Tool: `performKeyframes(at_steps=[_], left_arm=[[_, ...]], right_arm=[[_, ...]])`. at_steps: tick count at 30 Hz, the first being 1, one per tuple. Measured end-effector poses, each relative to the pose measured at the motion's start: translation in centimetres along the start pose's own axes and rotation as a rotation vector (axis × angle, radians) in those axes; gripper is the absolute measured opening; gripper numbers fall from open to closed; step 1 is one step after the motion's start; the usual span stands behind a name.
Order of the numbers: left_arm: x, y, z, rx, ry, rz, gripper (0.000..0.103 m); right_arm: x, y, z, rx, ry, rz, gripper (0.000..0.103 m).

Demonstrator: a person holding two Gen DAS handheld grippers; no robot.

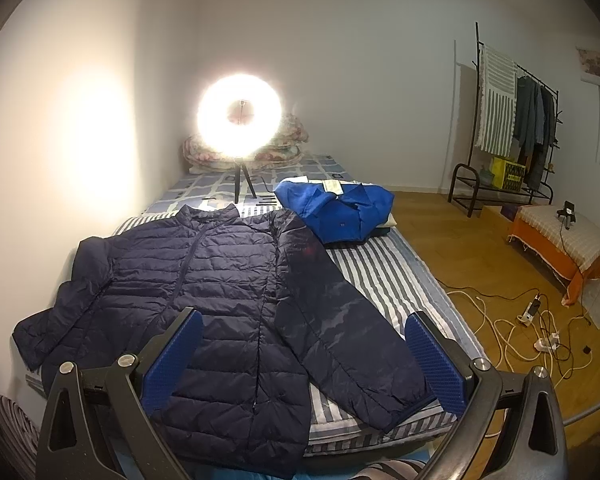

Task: Fold large clothes

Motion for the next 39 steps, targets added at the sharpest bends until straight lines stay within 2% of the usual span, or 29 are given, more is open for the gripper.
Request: performKeyframes(at_steps=[12, 22, 30, 31, 33, 36, 39], left_arm=[[0.0, -0.1, 0.1, 0.001, 0.002, 0.000, 0.103], [0.2, -1.1, 1.4, -0.023, 0.009, -0.009, 0.103], [0.0, -2.1, 4.8, -0.085, 0.044, -0.011, 0.103], [0.0, -2.2, 5.2, -0.092, 0.049, -0.009, 0.103], [-0.1, -2.4, 6.1, -0.100, 0.051, -0.011, 0.103], [-0.1, -2.6, 7.2, -0.129, 0.039, -0.017, 0.103], [0.1, -2.9, 8.1, -0.133, 0.041, -0.012, 0.103]], right_arm=[[-0.4, 0.0, 0.4, 0.015, 0.016, -0.002, 0.102], [-2.3, -1.4, 3.0, -0.015, 0.076, -0.019, 0.099], [-5.2, -4.0, 8.8, -0.098, 0.167, -0.058, 0.098], [-5.5, -4.4, 9.5, -0.112, 0.174, -0.063, 0.097], [-6.0, -5.1, 11.0, -0.139, 0.194, -0.066, 0.086], [-6.7, -6.4, 14.0, -0.188, 0.237, -0.067, 0.084], [-7.2, -7.4, 16.9, -0.254, 0.274, -0.073, 0.077]])
Point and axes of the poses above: each gripper's, at about its wrist camera, not at the fingertips, and y roughly against the way its jaws point, z to its left, x to its underside, the point moved 8 cm from there along -y, roughly the way its jaws point, and after that the axes turned 14 degrees about y, right-handed, at the moved point
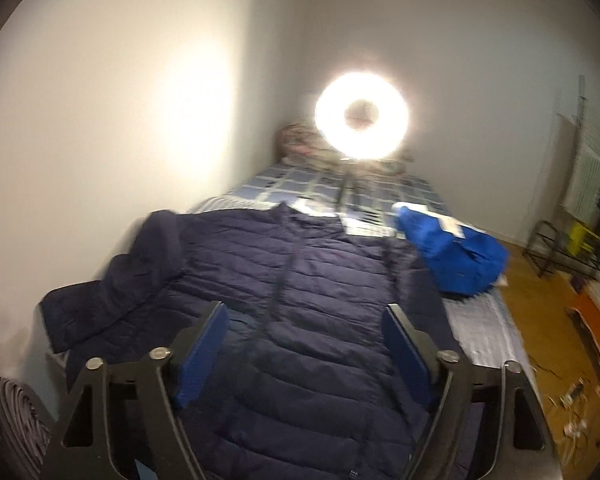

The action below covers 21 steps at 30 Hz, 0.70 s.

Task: Fold large clothes
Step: 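Grasp the navy jacket's sleeve cuff with the right tool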

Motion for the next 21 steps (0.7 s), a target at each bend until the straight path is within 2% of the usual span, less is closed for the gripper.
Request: performKeyframes(at_steps=[4, 9, 10, 16, 21], left_arm=[[0.4, 0.1, 1.3, -0.009, 0.005, -0.003, 0.103], [1.0, 0.4, 3.0, -0.014, 0.028, 0.015, 0.092], [1.2, 0.6, 3.4, -0.020, 0.034, 0.021, 0.090], [2.2, 1.5, 5.9, -0.061, 0.071, 0.043, 0.079], [3.1, 1.8, 8.3, -0.104, 0.119, 0.072, 0.072]], right_arm=[[-1.7, -2.3, 4.4, -0.113, 0.073, -0.038, 0.076], [-3.3, -5.1, 10.8, -0.288, 0.160, -0.080, 0.075], [-3.7, -5.6, 12.8, -0.347, 0.189, -0.098, 0.075], [-4.8, -8.0, 23.5, -0.576, 0.333, -0.126, 0.075], [-4.0, -10.3, 32.6, -0.696, 0.444, -0.087, 0.075]])
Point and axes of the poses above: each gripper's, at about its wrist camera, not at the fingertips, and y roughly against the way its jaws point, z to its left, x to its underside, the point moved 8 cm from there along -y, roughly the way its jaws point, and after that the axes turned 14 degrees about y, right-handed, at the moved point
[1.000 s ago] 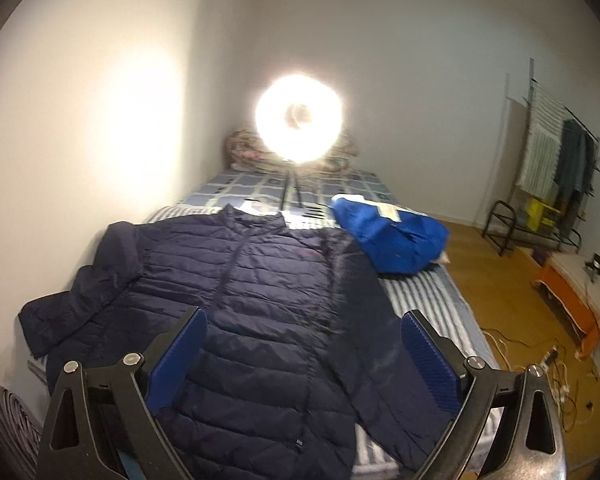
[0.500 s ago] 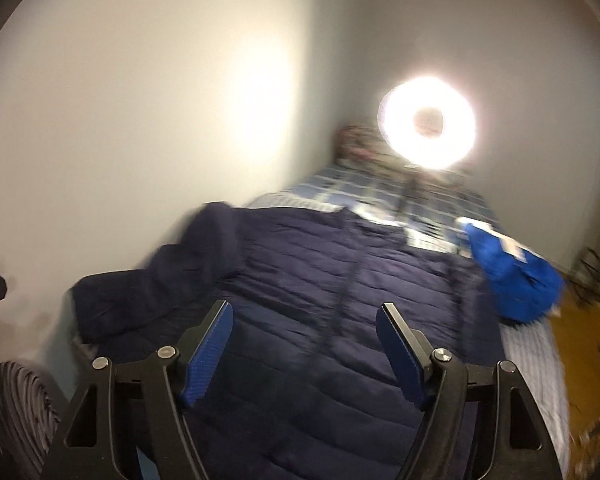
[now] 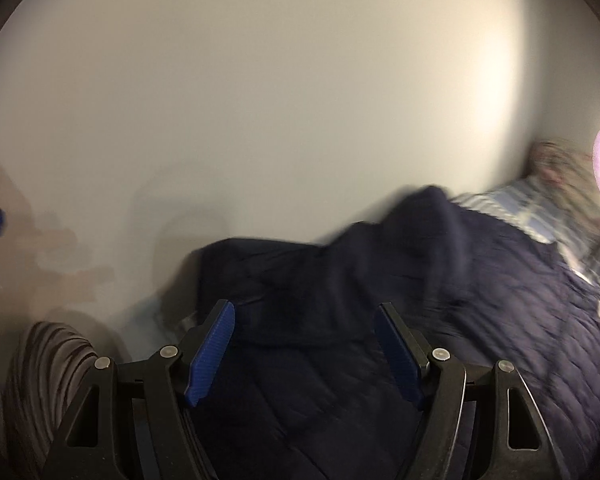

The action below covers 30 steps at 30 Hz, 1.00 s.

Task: Fold large clothes

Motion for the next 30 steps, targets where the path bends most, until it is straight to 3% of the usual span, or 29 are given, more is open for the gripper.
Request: performKeyframes(at_steps=[9, 16, 17, 18, 22, 24, 30], left_arm=[[0.0, 0.1, 3.3, -0.057, 0.045, 0.009, 0.072], [0.0, -0.6, 5.1, -0.093, 0.074, 0.014, 0.072], [0.0, -0.8, 5.3, -0.095, 0.076, 0.017, 0.072], [0.0, -0.9, 5.3, -0.096, 0.076, 0.020, 0.072], [0.0, -1.6, 4.7, -0.096, 0.057, 0.027, 0.067], [-0.1, -1.9, 4.4, -0.092, 0.054, 0.029, 0.065], [-0.4, -2.7, 3.1, -0.070, 0.034, 0.033, 0.061]], right_arm=[[0.0, -9.9, 6.2, -0.156, 0.081, 0.101, 0.076], [1.3, -14.0, 8.7, -0.174, 0.148, 0.177, 0.078], [1.7, -14.6, 9.1, -0.170, 0.169, 0.193, 0.072], [2.0, -15.0, 9.3, -0.164, 0.185, 0.207, 0.052], [2.4, -15.5, 9.5, -0.170, 0.161, 0.261, 0.011], [2.0, -14.7, 8.3, -0.172, 0.103, 0.241, 0.006], [1.4, -10.2, 2.0, -0.148, -0.130, 0.123, 0.004]])
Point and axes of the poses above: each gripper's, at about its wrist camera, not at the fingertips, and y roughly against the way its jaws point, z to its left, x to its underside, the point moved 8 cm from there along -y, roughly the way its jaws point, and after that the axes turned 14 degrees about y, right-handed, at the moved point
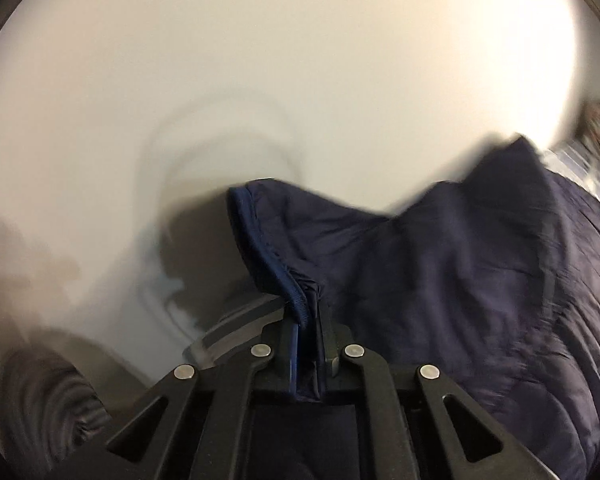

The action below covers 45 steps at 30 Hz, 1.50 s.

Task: Fold large clothes

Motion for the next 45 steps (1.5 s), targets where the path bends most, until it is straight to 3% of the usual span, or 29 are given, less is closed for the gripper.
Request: performKeyframes(at_steps=[7, 15, 24, 29, 33, 38, 45], left_arm=[[-1.2, -2.1, -3.7, 0.056, -0.073, -0.013, 0.060], [-2.3, -8.3, -10.8, 0.164, -0.134, 0.054, 0.060], [-4.4, -15.3, -18.3, 0.248, -0.174, 0.095, 0.061], [-5.4, -18.0, -20.7, 0.316, -0.152, 0.108, 0.061], [-4.9, -20.3, -22.0, 0.311, -0.151, 0.105, 0.061], [-3.3, -22.7, -21.0, 0.310, -0.095, 0.186, 0.061], [-3.3, -21.1, -22.7, 0.311, -0.173, 0.112, 0.061]], right_arm=[[1.4, 7.8, -9.4, 0.028, -0.275, -0.139, 0.004], [4.6, 16.2, -20.3, 0.210, -0.436, -0.214, 0.004], [10.7, 22.9, -28.9, 0.384, -0.587, -0.229, 0.004], [15.5, 23.7, -33.1, 0.477, -0.648, -0.199, 0.004], [19.9, 23.2, -35.6, 0.530, -0.726, -0.152, 0.004], [23.3, 22.3, -38.2, 0.598, -0.765, -0.067, 0.004], [26.1, 20.5, -41.7, 0.641, -0.831, 0.034, 0.004]])
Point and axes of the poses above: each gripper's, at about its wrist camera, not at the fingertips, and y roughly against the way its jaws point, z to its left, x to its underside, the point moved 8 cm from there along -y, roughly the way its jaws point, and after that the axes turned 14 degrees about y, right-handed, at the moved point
